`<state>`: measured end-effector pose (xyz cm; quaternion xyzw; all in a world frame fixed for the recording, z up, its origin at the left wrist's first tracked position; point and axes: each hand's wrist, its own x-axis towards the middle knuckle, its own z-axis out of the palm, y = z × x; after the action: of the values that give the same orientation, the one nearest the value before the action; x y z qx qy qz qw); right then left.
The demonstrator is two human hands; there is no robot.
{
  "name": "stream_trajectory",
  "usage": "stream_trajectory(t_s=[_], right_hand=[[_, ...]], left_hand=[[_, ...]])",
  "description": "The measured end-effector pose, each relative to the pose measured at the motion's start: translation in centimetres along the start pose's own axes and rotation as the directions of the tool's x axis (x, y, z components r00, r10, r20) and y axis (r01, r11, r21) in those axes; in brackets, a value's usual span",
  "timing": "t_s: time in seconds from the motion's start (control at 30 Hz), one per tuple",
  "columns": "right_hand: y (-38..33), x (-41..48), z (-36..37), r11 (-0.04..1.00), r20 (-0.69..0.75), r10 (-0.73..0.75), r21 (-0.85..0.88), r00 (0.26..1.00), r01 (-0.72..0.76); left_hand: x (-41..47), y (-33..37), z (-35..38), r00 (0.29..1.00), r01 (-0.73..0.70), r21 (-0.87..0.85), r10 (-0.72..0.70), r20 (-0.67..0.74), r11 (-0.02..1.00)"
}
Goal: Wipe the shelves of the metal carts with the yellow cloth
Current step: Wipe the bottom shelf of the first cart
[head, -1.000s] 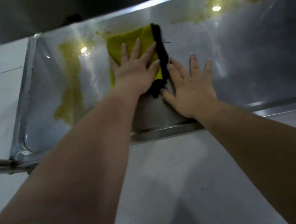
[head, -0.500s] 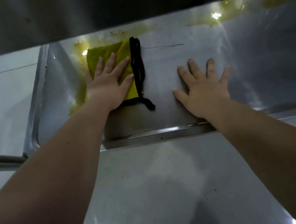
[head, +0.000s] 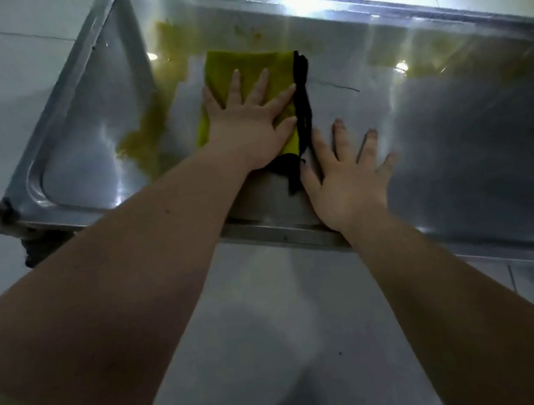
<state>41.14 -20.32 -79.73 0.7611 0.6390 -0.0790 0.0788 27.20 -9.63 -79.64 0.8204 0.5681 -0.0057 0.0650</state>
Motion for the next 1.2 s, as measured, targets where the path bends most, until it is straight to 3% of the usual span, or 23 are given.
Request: stream_trajectory(t_s=[0.23, 0.4, 0.53, 0.6, 0.77, 0.87, 0.97, 1.1, 1.2], right_hand=[[0.8, 0.1, -0.1, 0.997, -0.035, 0.015, 0.07, 0.999, -0.013], [0.6, 0.1, -0.1, 0.997, -0.028, 0.023, 0.069, 0.999, -0.021], [0.1, 0.1, -0.1, 0.999, -0.015, 0.019, 0.03, 1.0, -0.019], [0.2, 0.1, -0.1, 0.999, -0.013, 0.02, 0.025, 1.0, -0.02], [0.5, 0.1, -0.1, 0.999, -0.014, 0.023, 0.023, 1.0, -0.023], [0.7, 0.3, -0.2, 0.999, -0.008, 0.027, 0.031, 1.0, -0.026], [0.7, 0.3, -0.3, 0.998, -0.004, 0.01, 0.057, 1.0, -0.009], [0.6, 0.3, -0.3, 0.998, -0.018, 0.018, 0.055, 1.0, -0.017], [0.5, 0.2, -0.4, 0.999, -0.004, 0.024, 0.04, 1.0, -0.024]], left_hand=[[0.6, -2.0, -0.8, 0.998, -0.06, -0.073, 0.06, -0.003, 0.996], [0.5, -13.3, -1.9, 0.981, 0.194, -0.015, -0.194, 0.013, 0.981], [0.7, -14.2, -2.2, 0.958, 0.282, 0.047, -0.284, 0.046, 0.958], [1.6, -11.3, -2.2, 0.965, 0.256, 0.006, -0.256, 0.048, 0.967], [3.1, 0.4, -1.0, 0.996, -0.034, -0.029, 0.037, 0.087, 0.999], [2.9, 1.6, -0.6, 0.994, -0.085, -0.057, 0.089, 0.069, 0.995], [2.5, -3.3, -0.8, 0.996, -0.08, -0.066, 0.082, 0.022, 0.995], [0.5, -14.7, -1.8, 0.994, 0.109, -0.023, -0.108, 0.01, 0.994], [-2.6, -18.3, -2.3, 0.988, 0.146, 0.036, -0.147, 0.037, 0.989]])
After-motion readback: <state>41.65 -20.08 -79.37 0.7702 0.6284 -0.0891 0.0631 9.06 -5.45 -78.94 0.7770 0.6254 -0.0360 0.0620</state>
